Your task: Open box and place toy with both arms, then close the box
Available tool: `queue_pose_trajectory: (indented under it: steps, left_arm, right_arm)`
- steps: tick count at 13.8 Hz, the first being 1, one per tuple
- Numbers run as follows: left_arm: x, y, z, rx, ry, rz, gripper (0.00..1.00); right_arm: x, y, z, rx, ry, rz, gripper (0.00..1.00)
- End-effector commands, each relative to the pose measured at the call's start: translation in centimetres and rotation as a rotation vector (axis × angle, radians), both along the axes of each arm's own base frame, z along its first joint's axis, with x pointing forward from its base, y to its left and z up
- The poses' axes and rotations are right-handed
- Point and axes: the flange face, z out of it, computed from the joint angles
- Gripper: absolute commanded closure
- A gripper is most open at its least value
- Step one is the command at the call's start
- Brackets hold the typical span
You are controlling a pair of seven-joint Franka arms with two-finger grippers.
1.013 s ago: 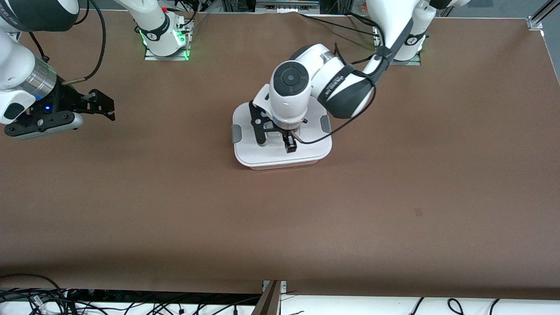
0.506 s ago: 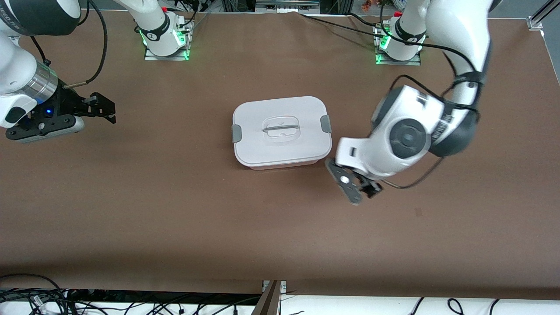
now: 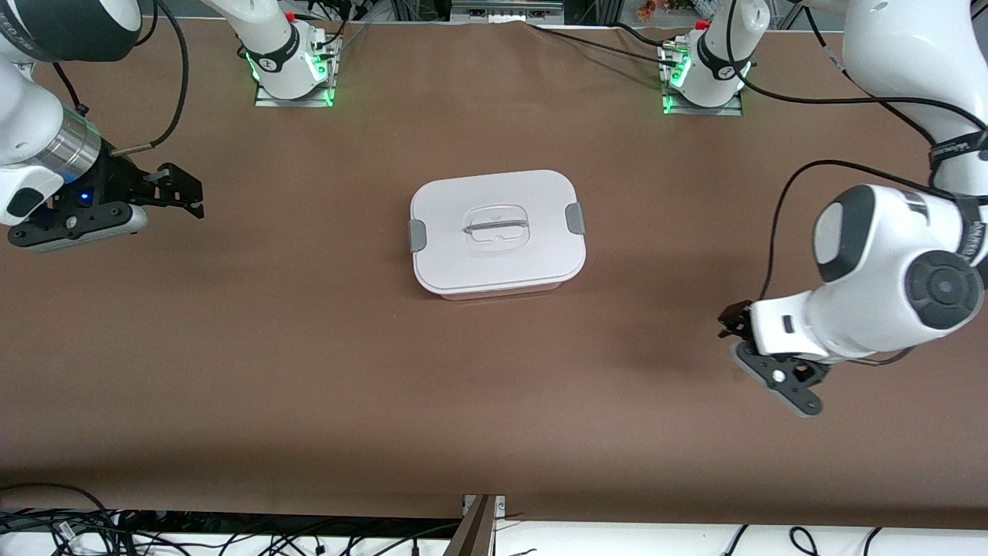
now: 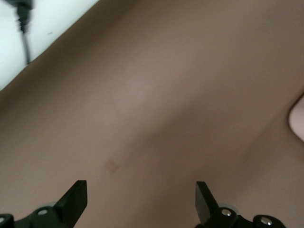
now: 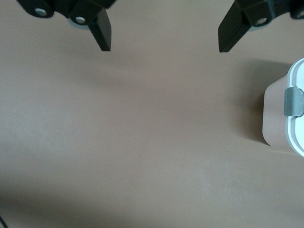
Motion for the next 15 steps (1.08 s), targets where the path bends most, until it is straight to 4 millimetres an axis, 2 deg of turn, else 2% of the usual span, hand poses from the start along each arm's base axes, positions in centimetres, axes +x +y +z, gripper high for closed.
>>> queue_pose_trajectory:
  steps: [1, 2, 3, 6, 8, 9, 10, 12, 15]
  left_arm:
    - [-1.0, 1.4, 4.1, 0.012, -0.035, 0.043, 0.0]
    - [-1.7, 2.9, 5.0, 0.026, -0.026, 0.101, 0.0]
    - [-3.3, 4.4, 6.1, 0.039, -0.009, 0.189, 0.0]
    - [-8.6, 6.1, 10.6, 0.048, -0.008, 0.475, 0.0]
    - [-12.2, 5.9, 12.8, 0.061, 0.021, 0.619, 0.0]
    - [-14.0, 5.1, 14.2, 0.066, 0.027, 0.68, 0.0]
    - [-15.5, 4.8, 14.7, 0.082, 0.057, 0.709, 0.0]
    - [-16.6, 4.9, 14.6, 0.11, 0.116, 0.713, 0.0]
    - [-17.2, 5.2, 15.2, 0.108, 0.118, 0.73, 0.0]
  right_arm:
    - [0.2, -0.2, 0.4, 0.0, -0.002, -0.016, 0.0]
    - [0.2, -0.2, 0.4, 0.0, -0.002, -0.016, 0.0]
    - [0.2, -0.1, 0.4, 0.0, -0.004, -0.016, 0.0]
    - [0.2, -0.1, 0.4, 0.001, -0.004, -0.017, 0.0]
    - [0.2, 0.0, 0.4, 0.001, -0.002, -0.015, 0.0]
    - [0.2, -0.1, 0.4, 0.001, -0.002, -0.017, 0.0]
    - [0.2, -0.1, 0.4, 0.001, -0.002, -0.017, 0.0]
    - [0.2, -0.1, 0.4, 0.001, -0.002, -0.017, 0.0]
    - [0.2, -0.1, 0.4, 0.001, -0.002, -0.017, 0.0]
